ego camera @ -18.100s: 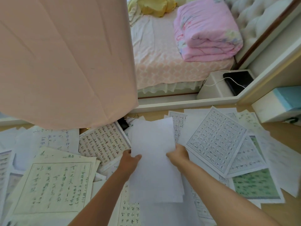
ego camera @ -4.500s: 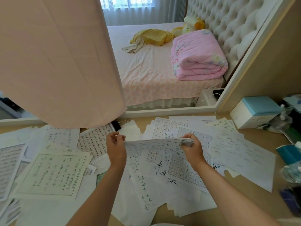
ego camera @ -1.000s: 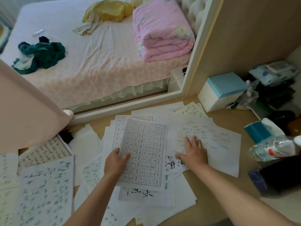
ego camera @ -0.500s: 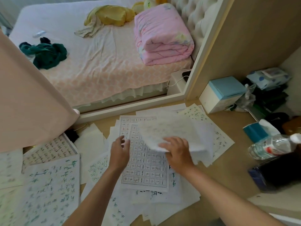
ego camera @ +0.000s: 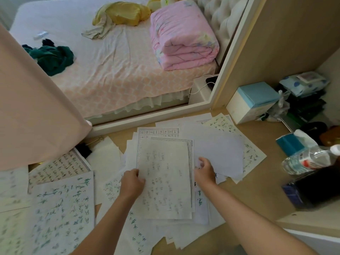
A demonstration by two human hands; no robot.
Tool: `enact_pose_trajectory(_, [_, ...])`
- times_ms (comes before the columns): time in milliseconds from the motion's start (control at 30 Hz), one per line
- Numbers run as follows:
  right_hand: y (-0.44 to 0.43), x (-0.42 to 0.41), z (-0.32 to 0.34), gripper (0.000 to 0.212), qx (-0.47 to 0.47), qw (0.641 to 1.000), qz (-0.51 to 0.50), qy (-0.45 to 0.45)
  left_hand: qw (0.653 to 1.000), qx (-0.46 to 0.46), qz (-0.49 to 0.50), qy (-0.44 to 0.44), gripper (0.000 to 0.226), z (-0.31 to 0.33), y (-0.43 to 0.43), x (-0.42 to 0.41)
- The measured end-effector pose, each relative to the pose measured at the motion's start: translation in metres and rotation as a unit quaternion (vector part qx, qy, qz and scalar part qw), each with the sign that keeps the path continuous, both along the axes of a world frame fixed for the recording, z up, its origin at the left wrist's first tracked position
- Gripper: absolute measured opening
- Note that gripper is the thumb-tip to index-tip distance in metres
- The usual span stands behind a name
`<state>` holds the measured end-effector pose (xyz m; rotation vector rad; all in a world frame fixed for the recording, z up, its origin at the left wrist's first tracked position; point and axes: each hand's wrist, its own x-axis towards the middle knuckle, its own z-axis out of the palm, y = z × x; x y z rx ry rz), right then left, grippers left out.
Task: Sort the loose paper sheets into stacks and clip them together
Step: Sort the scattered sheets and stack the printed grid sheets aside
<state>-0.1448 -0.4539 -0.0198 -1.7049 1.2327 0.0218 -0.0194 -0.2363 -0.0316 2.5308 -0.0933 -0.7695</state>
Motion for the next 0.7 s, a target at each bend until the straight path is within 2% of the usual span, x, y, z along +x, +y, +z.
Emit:
enact_pose_trajectory(33, [0.000,0.007,0.001,0.057,0.033,0.998,-0.056,0.005,1.000,0.000,0.006,-0.009,0.036,-0.003,-0.003,-0.002])
enact_pose_trajectory(67, [0.000,0.013,0.002,0.062,0.051,0.996,-0.071,0.014,1.000,-0.014,0.016,0.000,0.049,-0.002,-0.008,-0.005])
enact_pose_trajectory(133, [0.002,0.023,0.004,0.072,0.070,0.996,-0.049,0.036,0.996,-0.060,0.052,0.028,0.065,-0.001,-0.015,-0.007])
enact_pose_trajectory(233, [0.000,0.032,0.001,0.067,0.113,0.991,-0.041,0.058,0.994,-0.064,0.086,0.030,0.063,-0.001,-0.017,-0.006])
enact_pose_trajectory(333, [-0.005,0.037,-0.003,0.038,0.155,0.987,-0.001,0.033,0.990,-0.079,0.106,0.054,0.049,0.001,-0.016,-0.006])
enact_pose_trajectory(400, [-0.010,0.041,-0.001,0.026,0.113,0.991,0.061,0.028,0.988,-0.092,0.092,0.082,0.036,0.002,-0.019,-0.005])
enact_pose_trajectory(467, [-0.027,0.047,0.008,0.019,0.041,0.992,0.115,0.021,0.992,-0.085,0.068,0.064,0.032,0.003,-0.025,-0.003])
enact_pose_trajectory(600, [-0.098,0.061,0.025,0.022,-0.110,0.966,0.219,0.086,0.999,-0.028,-0.012,-0.041,0.049,-0.001,-0.038,0.007])
enact_pose_trajectory(700, [-0.157,0.071,0.029,0.023,-0.179,0.929,0.299,0.125,0.991,0.038,-0.094,-0.084,0.075,0.000,-0.052,0.012])
